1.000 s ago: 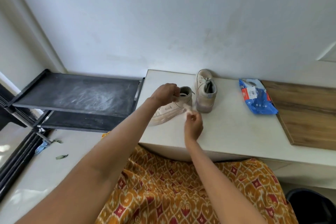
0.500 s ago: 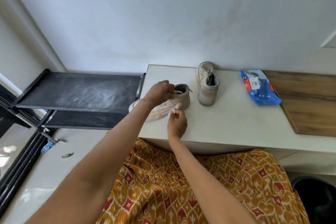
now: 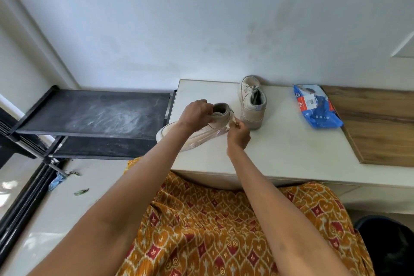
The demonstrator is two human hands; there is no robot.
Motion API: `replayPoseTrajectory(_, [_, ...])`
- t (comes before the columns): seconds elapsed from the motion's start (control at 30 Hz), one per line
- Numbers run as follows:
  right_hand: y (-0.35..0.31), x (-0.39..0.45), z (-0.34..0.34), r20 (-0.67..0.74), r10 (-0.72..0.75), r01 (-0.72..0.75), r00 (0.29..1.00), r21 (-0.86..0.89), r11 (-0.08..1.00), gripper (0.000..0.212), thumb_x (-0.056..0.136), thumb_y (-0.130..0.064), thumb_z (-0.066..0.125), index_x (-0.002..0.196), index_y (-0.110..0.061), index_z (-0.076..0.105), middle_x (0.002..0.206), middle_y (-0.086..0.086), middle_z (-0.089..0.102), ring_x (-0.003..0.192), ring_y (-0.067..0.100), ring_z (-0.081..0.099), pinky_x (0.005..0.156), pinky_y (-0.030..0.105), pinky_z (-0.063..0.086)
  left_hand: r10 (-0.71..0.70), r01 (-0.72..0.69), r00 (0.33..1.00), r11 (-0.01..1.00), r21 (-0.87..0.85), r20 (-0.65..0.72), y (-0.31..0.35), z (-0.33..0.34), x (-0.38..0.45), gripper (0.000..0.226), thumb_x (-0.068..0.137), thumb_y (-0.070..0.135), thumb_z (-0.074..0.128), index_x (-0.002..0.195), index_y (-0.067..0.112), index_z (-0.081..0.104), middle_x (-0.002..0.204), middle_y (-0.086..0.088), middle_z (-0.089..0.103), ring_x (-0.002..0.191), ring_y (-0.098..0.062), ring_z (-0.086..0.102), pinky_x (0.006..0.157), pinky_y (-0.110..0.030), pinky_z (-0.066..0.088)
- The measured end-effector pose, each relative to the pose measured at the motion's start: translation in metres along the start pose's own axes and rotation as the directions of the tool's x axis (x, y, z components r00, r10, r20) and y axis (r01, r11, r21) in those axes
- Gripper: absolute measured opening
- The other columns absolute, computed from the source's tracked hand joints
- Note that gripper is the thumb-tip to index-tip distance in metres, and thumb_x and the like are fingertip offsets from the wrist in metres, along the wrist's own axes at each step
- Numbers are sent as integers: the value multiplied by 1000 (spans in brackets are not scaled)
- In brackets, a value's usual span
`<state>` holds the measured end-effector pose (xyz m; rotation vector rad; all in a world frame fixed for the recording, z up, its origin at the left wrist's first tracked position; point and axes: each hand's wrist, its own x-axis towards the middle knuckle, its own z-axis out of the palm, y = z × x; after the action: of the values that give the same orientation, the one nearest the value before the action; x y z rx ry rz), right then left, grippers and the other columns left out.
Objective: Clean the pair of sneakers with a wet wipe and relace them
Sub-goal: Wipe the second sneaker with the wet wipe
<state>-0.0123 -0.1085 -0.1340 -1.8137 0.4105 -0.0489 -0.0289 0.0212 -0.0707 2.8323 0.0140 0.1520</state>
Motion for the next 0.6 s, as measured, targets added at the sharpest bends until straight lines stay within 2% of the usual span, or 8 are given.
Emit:
replayPoseTrajectory(0.07, [1,-9,7,-18,-27,27,999,-2,1000,25,91,-17,57,113,-17,69,112,2,69,102,23,62,71,24,40,-43,43,999,999,13,-17,6,-1,2,21,80,22,64,87,2,67,86,-14,64,77,-33,59,60,-33,43])
replayPoseTrajectory(0.13, [4,-22,16,5,-57,58,998,-57,997,26,91,-16,57,114,-19,68,113,1,69,105,23,60,74,25,42,-133,134,990,991,12,-44,13,0,6,20,81,19,57,79,0,65,77,-15,65,72,-34,60,53,-32,39])
replayPoseTrajectory(0.2, [10,-34,23,45,-102,105,994,-82,991,26,91,-17,56,113,-21,68,112,-1,69,104,23,59,75,25,44,-241,239,968,970,-31,-66,19,-1,10,22,82,19,54,66,3,56,62,-12,56,63,-32,55,47,-28,30])
replayPoseTrajectory(0.3, [23,-52,25,102,-192,200,976,-87,976,25,90,-16,56,110,-23,70,103,1,70,97,20,60,74,28,49,-367,360,929,928,-98,-55,20,-2,13,25,75,11,56,55,9,42,54,-6,44,65,-31,55,45,-28,26])
replayPoseTrajectory(0.37, [34,-63,17,171,-360,384,917,-139,913,24,87,-12,58,104,-20,72,90,5,69,87,21,58,68,29,48,-415,402,907,904,-142,-73,23,-4,12,28,75,10,53,53,12,37,57,-8,47,64,-31,52,48,-27,28])
replayPoseTrajectory(0.43, [43,-69,9,247,-520,567,817,-184,803,21,84,-9,60,95,-20,75,82,3,69,81,20,55,62,27,46,-442,418,892,888,-193,-98,27,-4,11,27,79,13,49,54,10,39,61,-11,49,61,-30,47,51,-27,28])
replayPoseTrajectory(0.53, [41,-63,2,308,-511,567,802,-129,813,19,83,-10,60,89,-21,76,82,-3,72,81,18,55,64,30,49,-421,401,900,900,-168,-108,29,-5,10,22,81,13,47,60,6,47,67,-15,55,64,-31,49,48,-29,25])
replayPoseTrajectory(0.6, [33,-56,0,316,-479,532,819,-108,840,18,83,-11,60,92,-18,74,83,-1,70,82,20,57,66,30,47,-323,319,943,946,-60,-80,21,-2,13,17,83,12,50,76,0,59,86,-19,61,77,-35,57,56,-30,32])
